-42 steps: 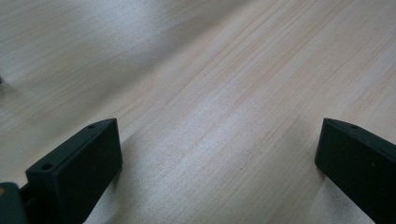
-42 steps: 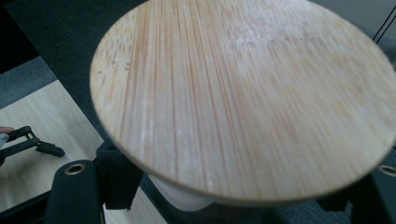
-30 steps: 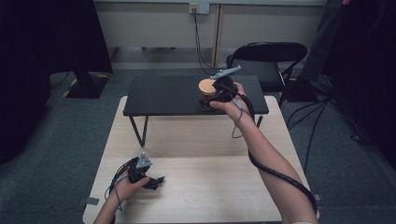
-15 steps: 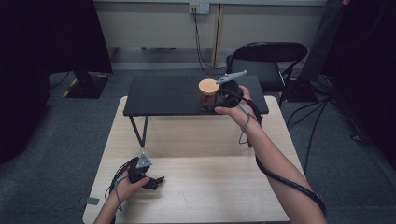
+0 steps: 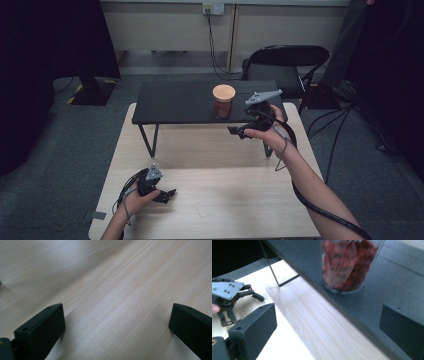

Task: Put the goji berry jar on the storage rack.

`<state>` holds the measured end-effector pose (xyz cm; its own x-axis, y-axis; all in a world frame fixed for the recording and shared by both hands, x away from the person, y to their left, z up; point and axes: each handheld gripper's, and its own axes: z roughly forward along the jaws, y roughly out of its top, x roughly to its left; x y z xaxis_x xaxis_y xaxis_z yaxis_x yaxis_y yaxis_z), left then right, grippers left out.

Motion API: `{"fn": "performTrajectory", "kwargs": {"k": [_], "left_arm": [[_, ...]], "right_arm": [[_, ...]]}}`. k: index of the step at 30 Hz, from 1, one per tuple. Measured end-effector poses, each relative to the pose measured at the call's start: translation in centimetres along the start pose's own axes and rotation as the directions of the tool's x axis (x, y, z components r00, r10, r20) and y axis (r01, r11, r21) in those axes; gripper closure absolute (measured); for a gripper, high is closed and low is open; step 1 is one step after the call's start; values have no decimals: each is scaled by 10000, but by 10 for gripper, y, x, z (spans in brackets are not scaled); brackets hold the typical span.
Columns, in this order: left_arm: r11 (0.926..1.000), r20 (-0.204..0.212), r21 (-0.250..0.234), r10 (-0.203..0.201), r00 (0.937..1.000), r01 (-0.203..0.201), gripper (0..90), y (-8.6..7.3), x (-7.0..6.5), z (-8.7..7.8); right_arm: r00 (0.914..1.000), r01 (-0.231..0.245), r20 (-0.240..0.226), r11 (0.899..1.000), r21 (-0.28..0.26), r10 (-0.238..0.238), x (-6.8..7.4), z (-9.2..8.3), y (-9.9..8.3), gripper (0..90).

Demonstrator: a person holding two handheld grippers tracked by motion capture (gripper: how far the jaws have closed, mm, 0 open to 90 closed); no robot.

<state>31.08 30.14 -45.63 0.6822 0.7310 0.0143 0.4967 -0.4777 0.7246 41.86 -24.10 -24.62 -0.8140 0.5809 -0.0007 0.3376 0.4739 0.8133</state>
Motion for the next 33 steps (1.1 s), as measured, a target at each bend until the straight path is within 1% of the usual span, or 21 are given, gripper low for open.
{"fn": "performTrajectory", "kwargs": {"k": [2, 7, 10, 11, 14, 17, 18, 23, 25, 29, 31, 33], "left_arm": [[10000, 0, 0, 1, 10000, -1, 0, 0, 0, 0], [10000, 1, 0, 1, 10000, -1, 0, 0, 0, 0], [10000, 0, -1, 1, 10000, -1, 0, 0, 0, 0], [10000, -1, -2, 0, 10000, 0, 0, 0, 0, 0], [10000, 0, -2, 2, 10000, -2, 0, 0, 0, 0], [10000, 0, 2, 3, 10000, -3, 0, 0, 0, 0], [10000, 0, -1, 5, 10000, -5, 0, 0, 0, 0], [10000, -1, -1, 3, 10000, -3, 0, 0, 0, 0], [10000, -1, -3, -1, 10000, 1, 0, 0, 0, 0], [10000, 0, -3, 0, 10000, 0, 0, 0, 0, 0], [10000, -2, -4, 1, 10000, -1, 0, 0, 0, 0], [10000, -2, -3, 1, 10000, -1, 0, 0, 0, 0]], "right_arm": [[9999, -13, -107, 10000, 29, 13, 1, -3, -7, 5], [9995, -154, -294, 9995, -273, 146, 3, -9, -31, 3], [9991, -181, -381, 9993, -339, 168, 4, -10, -41, 3], [9991, -102, -406, 9994, -342, 88, 5, -10, -44, 3], [9987, -138, -491, 9990, -419, 118, 8, -13, -54, 3], [9987, -76, -516, 9987, -499, 50, 12, -15, -63, 3], [9982, -124, -600, 9985, -533, 92, 12, -16, -67, 3], [9971, 32, -759, 9984, -572, -76, 15, -20, -81, 2], [9960, -113, -893, 9980, -626, 57, 15, -20, -89, 3], [9944, -168, -1054, 9978, -635, 100, 14, -19, -102, 3], [9952, -187, -971, 9977, -655, 123, 15, -19, -108, 2], [9945, -301, -1024, 9973, -675, 230, 16, -19, -116, 2]]}}
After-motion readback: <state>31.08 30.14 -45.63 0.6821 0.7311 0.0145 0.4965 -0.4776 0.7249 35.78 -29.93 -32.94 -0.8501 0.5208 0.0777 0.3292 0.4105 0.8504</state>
